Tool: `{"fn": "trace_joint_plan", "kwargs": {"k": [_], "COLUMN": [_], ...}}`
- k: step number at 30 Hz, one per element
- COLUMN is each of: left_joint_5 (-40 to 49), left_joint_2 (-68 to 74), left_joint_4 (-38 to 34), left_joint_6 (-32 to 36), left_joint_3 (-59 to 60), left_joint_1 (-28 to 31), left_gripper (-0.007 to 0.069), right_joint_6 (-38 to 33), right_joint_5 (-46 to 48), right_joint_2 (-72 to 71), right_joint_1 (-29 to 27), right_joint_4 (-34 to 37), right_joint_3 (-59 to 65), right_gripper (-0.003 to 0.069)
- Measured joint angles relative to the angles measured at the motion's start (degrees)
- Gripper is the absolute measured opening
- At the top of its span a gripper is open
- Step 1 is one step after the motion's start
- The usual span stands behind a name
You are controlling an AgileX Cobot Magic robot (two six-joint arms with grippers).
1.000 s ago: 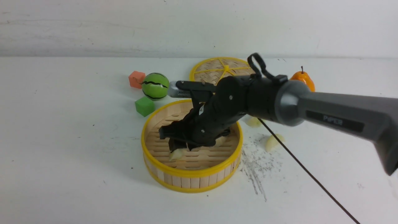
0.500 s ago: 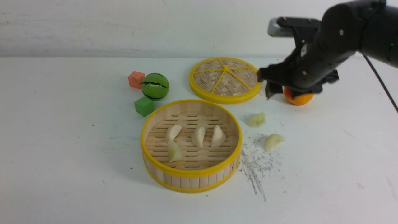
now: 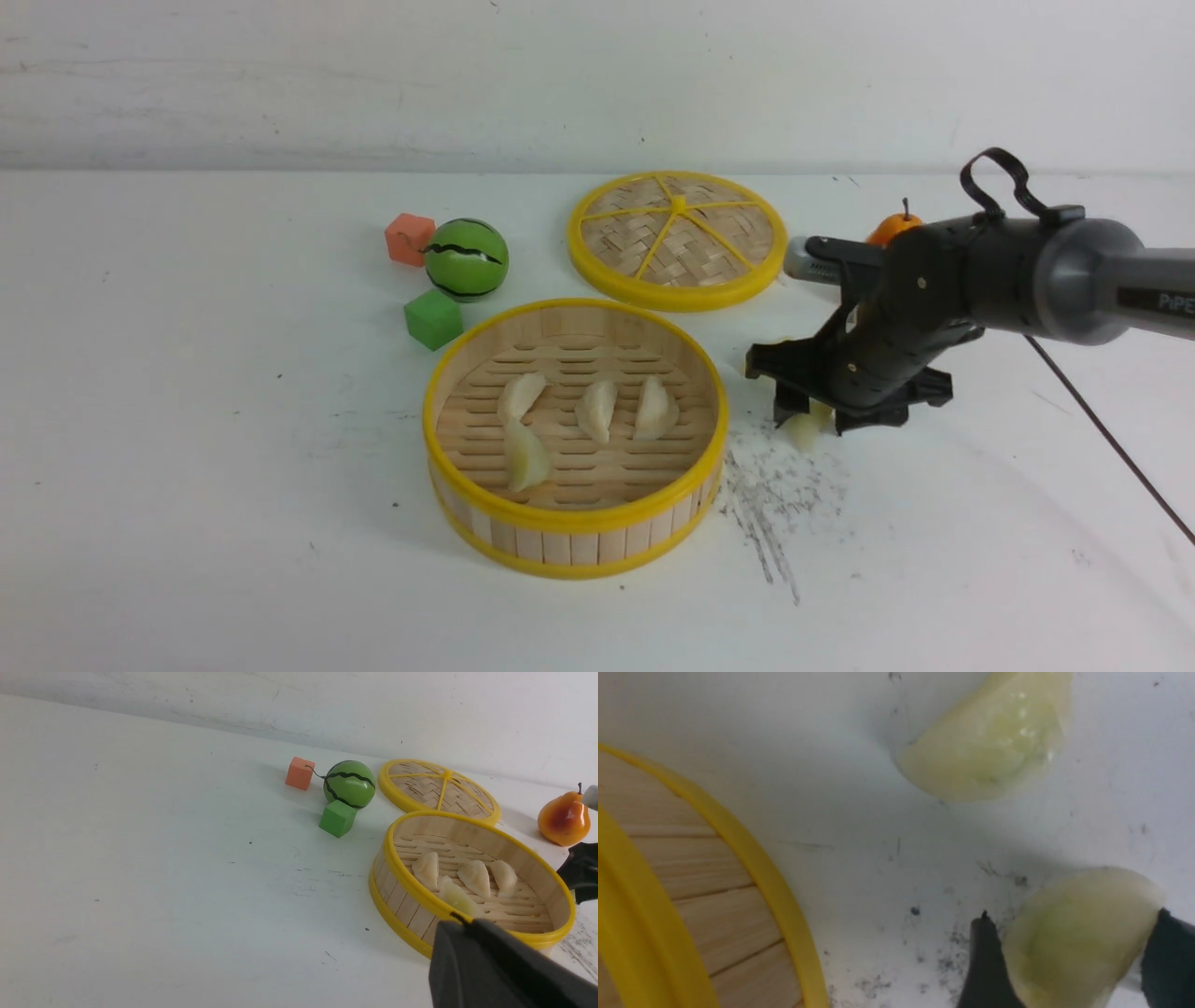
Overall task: Put the dumplings into the steamer on the white table.
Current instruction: 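Reach for and grasp a dumpling lying on the table beside the steamer, then place the dumpling in the bamboo steamer basket with the right gripper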
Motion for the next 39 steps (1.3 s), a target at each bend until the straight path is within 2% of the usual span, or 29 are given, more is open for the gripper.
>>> {"fn": "trace_joint_plan", "kwargs": {"k": [4,6,11,14,17,22,28,32,39], "left_joint_5": [0.0,0.0,0.0,0.0,0.0,0.0,0.0,0.0,0.4], "left_joint_2": [0.0,0.0,0.0,0.0,0.0,0.0,0.0,0.0,0.0], "left_joint_4": [0.39,0.39,0.41,0.46,0.46,0.46,0.63,0.63,0.63], "left_joint_6": [0.0,0.0,0.0,0.0,0.0,0.0,0.0,0.0,-0.04], "left_joint_3": [0.0,0.0,0.0,0.0,0.0,0.0,0.0,0.0,0.0], "left_joint_1": [0.0,0.0,0.0,0.0,0.0,0.0,0.0,0.0,0.0], "left_gripper": [0.0006,0.0006,0.0007,0.0011,0.0014,0.0017,0.0022,0.0026,0.003], "right_joint_6": [-0.5,-1.54,-8.39,-12.64,-16.28,-27.13,-39.7,-42.11,-42.56], "right_joint_5": [0.21,0.32,2.22,6.41,8.33,8.35,4.55,-0.26,-4.94], "right_joint_2": [0.0,0.0,-0.23,-1.92,-5.1,-13.36,-11.42,-6.07,-1.79], "right_joint_1": [0.0,0.0,0.0,0.0,0.07,3.07,11.71,14.72,15.2], "right_joint_4": [-0.67,-0.67,-0.67,-0.82,1.38,14.47,33.17,38.15,39.72], "right_joint_3": [0.0,0.0,-0.11,0.01,0.13,0.08,0.08,0.08,0.08], "right_gripper": [0.0266,0.0225,0.0228,0.0228,0.0228,0.0228,0.0228,0.0228,0.0228]}}
